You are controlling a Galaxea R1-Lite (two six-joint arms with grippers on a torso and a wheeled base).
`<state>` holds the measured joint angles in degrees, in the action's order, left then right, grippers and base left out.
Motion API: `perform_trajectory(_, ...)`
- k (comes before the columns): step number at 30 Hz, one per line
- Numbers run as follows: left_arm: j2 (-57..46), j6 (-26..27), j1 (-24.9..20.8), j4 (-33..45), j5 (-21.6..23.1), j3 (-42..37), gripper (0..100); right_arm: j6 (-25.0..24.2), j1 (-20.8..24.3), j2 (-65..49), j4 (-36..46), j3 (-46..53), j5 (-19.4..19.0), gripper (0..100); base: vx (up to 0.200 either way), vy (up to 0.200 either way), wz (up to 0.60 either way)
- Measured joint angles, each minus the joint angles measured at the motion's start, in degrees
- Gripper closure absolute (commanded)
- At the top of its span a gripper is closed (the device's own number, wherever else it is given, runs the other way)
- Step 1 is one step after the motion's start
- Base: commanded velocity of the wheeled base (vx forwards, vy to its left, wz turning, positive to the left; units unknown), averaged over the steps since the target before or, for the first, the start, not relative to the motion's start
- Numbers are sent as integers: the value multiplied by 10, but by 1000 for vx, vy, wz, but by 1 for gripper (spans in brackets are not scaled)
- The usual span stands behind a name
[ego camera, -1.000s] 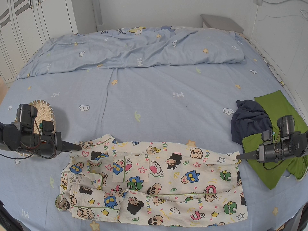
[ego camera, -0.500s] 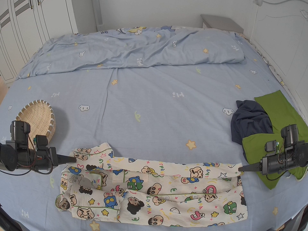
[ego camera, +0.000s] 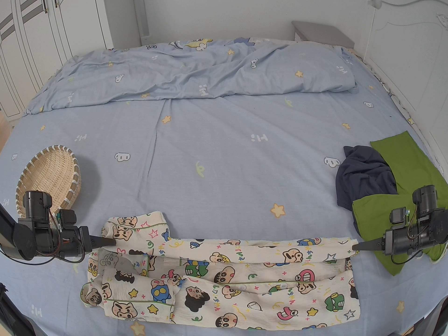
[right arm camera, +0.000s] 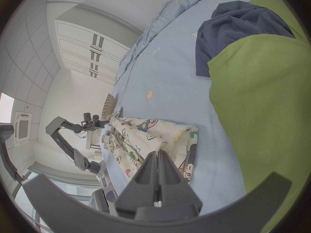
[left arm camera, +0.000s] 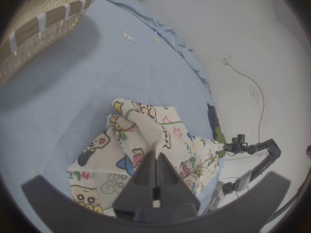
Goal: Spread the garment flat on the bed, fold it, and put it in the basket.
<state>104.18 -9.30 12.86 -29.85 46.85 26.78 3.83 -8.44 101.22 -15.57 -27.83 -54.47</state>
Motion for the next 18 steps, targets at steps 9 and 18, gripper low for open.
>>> perform_trajectory(9, 11, -2, 9, -4, 1, 2, 100, 0, 7, 5, 0, 5, 2, 100, 0, 0, 0)
perform_trajectory(18, 11, -4, 18, -5, 1, 8, 100, 1, 12, 14, -13, 7, 3, 100, 0, 0, 0)
